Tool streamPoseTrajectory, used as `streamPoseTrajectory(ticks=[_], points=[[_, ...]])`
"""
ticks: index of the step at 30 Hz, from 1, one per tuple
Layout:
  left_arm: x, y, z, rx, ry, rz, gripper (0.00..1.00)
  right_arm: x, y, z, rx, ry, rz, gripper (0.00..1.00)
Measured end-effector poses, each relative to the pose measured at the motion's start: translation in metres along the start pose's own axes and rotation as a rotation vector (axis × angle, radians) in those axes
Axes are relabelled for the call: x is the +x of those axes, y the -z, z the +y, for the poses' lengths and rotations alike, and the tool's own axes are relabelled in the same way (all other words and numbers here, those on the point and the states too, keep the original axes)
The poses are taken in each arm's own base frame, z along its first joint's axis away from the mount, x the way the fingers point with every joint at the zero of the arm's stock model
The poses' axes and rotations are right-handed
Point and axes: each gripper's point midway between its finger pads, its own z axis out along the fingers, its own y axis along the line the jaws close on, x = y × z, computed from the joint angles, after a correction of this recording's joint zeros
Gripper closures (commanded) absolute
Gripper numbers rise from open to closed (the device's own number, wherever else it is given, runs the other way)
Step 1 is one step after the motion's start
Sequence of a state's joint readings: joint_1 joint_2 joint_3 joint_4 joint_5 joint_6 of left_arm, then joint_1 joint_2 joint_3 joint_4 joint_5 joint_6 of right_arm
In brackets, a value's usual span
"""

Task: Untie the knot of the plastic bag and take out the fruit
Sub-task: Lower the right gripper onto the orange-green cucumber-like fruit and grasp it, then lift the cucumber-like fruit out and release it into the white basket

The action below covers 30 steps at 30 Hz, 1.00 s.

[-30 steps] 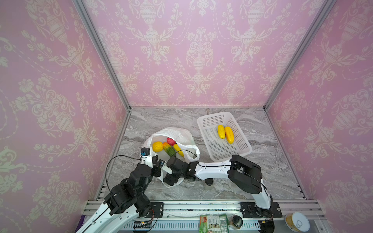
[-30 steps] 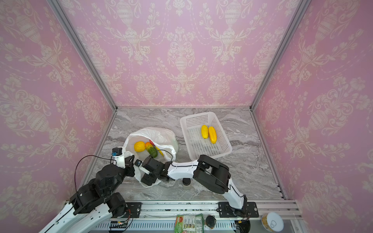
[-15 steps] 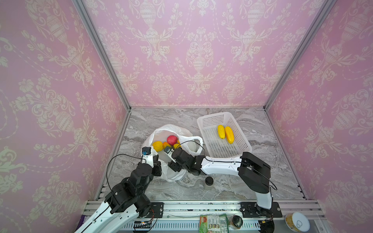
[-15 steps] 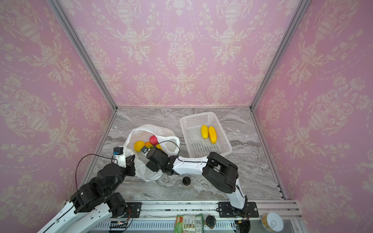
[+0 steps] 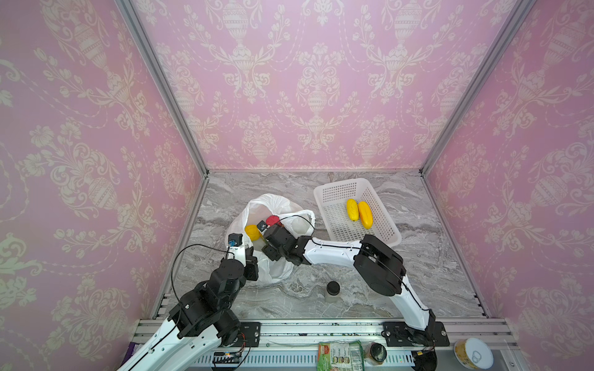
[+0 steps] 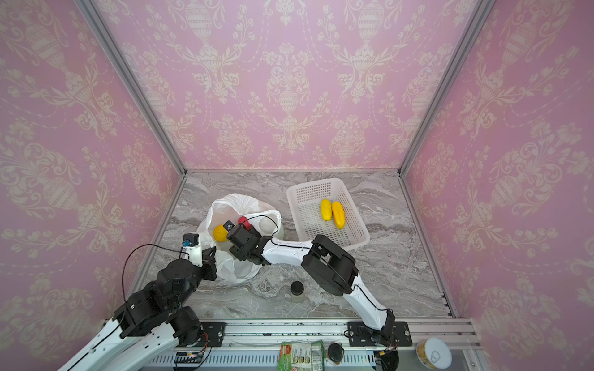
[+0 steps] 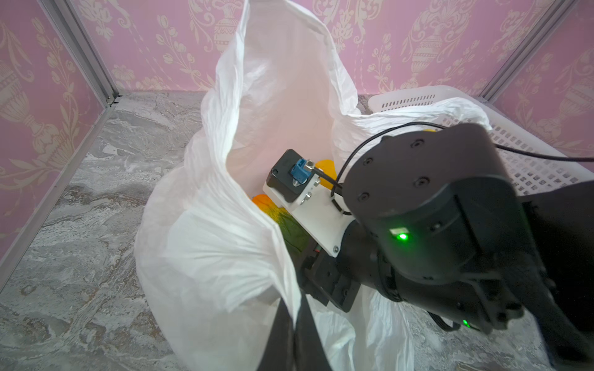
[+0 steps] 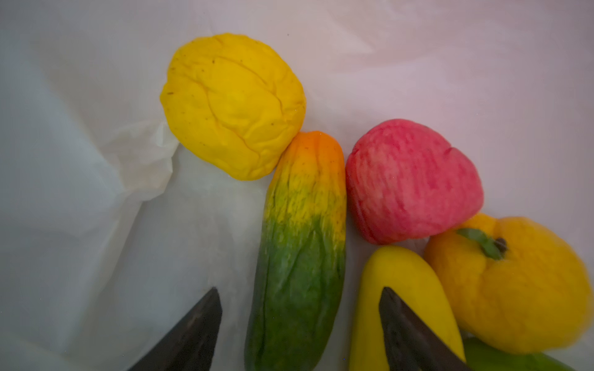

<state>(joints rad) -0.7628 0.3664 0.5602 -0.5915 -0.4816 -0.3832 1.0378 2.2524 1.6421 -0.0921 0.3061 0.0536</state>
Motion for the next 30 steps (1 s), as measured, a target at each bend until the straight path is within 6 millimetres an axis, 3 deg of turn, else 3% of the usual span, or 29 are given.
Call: streamPoseTrajectory(ticks=[7, 17, 24, 30], points=[[-0.001, 0.001, 0.000, 0.003, 0.004, -0.006, 1.00, 0.001, -0.025, 0.000, -0.012, -0.006, 0.030, 0.23], [-0.002, 0.002, 0.000, 0.005, 0.007, -0.011, 1.00, 0.004, -0.031, 0.005, -0.033, -0.027, 0.042, 0.49], [-0.003, 0.003, 0.001, 0.007, 0.011, -0.018, 1.00, 0.020, -0.002, 0.000, -0.055, -0.025, 0.062, 0.56], [-0.003, 0.004, 0.001, 0.008, 0.012, -0.019, 1.00, -0.004, 0.051, -0.014, -0.063, -0.053, -0.042, 0.63]])
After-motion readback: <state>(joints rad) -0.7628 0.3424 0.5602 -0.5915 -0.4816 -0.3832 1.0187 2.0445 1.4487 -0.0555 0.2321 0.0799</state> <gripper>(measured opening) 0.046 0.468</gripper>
